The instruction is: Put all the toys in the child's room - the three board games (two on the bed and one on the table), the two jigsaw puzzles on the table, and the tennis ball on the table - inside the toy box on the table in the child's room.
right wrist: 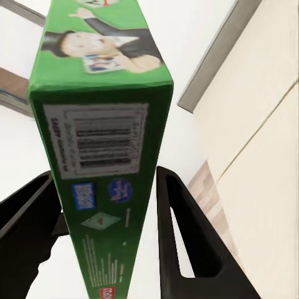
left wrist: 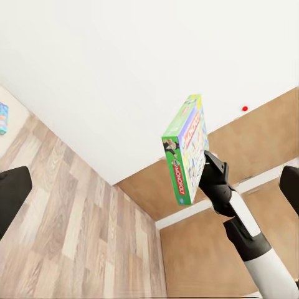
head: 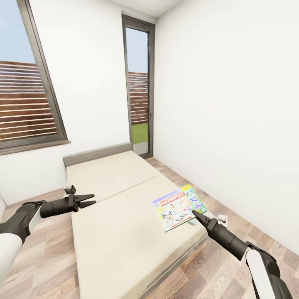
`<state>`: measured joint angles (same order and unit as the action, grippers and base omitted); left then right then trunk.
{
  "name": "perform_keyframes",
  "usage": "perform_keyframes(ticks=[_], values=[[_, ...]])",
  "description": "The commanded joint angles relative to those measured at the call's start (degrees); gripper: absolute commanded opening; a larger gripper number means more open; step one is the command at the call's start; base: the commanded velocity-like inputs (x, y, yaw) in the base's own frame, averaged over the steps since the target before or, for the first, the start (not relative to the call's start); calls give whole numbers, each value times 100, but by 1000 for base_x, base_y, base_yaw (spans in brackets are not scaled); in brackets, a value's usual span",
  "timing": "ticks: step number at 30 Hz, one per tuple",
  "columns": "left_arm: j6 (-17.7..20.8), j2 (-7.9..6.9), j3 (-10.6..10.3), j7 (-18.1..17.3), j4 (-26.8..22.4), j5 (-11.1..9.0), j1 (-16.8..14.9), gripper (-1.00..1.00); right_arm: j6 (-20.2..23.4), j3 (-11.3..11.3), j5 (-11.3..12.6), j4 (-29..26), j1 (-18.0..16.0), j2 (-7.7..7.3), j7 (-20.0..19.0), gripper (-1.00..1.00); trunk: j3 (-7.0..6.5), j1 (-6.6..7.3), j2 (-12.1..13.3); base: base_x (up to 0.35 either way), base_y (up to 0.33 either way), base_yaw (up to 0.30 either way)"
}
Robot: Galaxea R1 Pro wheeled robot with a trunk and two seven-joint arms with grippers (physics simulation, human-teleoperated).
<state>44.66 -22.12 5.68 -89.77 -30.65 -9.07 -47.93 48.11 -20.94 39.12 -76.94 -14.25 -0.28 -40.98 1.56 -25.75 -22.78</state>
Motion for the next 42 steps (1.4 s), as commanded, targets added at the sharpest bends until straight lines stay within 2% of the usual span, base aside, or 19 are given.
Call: perform_keyframes(ticks=[1,34,42], values=[[62,-2,-1,-23,-3,2,-4,100,41,-8,34,1,-8,2,-15,-100,13,-4,-14,0,0,-279],[69,-2,-22,-23,-3,2,-3,100,23,-15,43,39,-8,10,36,-100,25,-4,-14,0,0,-279],[69,2,-22,-23,-3,2,-3,100,24,-76,42,42,-8,5,38,-100,56,-4,-14,0,0,-263]])
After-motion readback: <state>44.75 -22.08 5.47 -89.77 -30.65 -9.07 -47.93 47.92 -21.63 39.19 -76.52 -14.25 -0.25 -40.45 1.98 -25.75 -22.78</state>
